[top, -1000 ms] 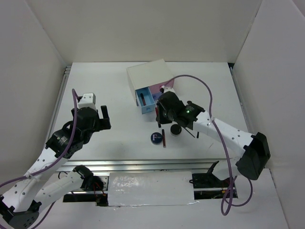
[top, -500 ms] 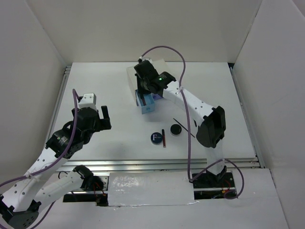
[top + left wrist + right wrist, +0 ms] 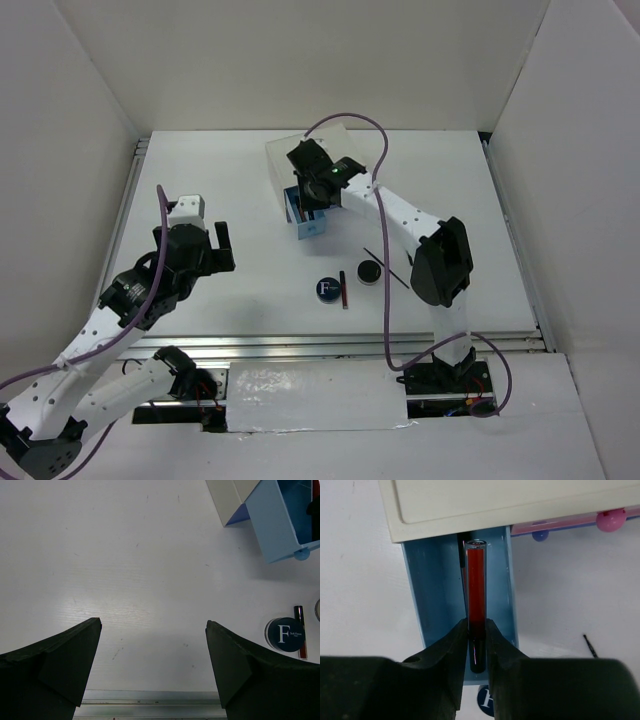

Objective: Organize the makeup

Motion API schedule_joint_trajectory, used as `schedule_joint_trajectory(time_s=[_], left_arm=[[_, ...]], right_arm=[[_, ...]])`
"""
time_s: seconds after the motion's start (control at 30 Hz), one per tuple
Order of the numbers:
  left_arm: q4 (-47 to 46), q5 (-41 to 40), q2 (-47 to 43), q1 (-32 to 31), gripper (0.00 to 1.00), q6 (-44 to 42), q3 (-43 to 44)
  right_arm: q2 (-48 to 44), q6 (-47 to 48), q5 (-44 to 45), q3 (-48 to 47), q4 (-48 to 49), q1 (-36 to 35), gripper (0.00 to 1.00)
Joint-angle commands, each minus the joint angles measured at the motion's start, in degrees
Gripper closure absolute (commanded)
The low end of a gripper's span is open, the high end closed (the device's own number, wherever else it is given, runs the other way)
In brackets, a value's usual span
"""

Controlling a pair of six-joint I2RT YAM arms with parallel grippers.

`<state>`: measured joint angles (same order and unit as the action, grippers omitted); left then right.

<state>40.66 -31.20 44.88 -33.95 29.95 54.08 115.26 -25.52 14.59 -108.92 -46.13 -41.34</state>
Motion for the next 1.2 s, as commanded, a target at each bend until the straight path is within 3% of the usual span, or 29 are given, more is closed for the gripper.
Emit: schedule_joint_trajectory(time_s=[0.0, 0.1, 0.23, 0.33, 0.43, 0.57, 0.73, 0.93, 1.07, 1.17], left_arm=[[-1.64, -0.18, -0.32, -0.32, 0.01, -1.04, 0.41], [-1.73, -0.18, -0.41, -0.32, 0.01, -1.04, 0.32], [-1.73, 0.00, -0.15, -0.23, 0.01, -1.21, 0.32], [-1.55, 0.00, 0.38, -0.24, 0.01, -1.13, 0.49], [-1.38, -0.09, 0.38, -0.32, 0.01, -1.04, 0.58], [-1.55, 0.09, -0.15, -0.32, 0.01, -1.13, 0.41], [-1.99, 1.57, 0.03, -0.41, 0.01, -1.30, 0.32], [-2.60, 4.65, 0.12, -0.67, 0.01, -2.09, 0.41], [-4.98, 11.85, 1.08, -1.02, 0.01, -0.70, 0.41], [-3.76, 10.73, 3.54, -1.03, 0.01, -0.34, 2.07]], right_arm=[[-2.59, 1.08, 0.35, -1.37, -0.18, 0.38, 0.71], [-1.97, 1.35, 0.26, -4.10, -1.86, 0.39, 0.44], [-4.69, 1.87, 1.58, -5.86, -2.21, 0.38, 0.34], [-7.59, 1.70, 3.07, -5.60, -3.26, 0.56, 0.33], [-13.82, 0.56, 2.73, 2.29, -0.29, 1.00, 0.35], [-26.54, -1.81, 1.23, 21.50, 5.86, 1.00, 0.50], [-40.96, -6.73, -0.18, 42.16, 11.67, 0.74, 0.51], [-48.89, -10.78, -2.90, 57.56, 15.10, 0.56, 0.53], [-51.63, -12.97, -3.95, 63.65, 16.86, 0.39, 0.53], [-50.93, -14.38, -6.59, 67.17, 20.45, -0.40, 0.54]])
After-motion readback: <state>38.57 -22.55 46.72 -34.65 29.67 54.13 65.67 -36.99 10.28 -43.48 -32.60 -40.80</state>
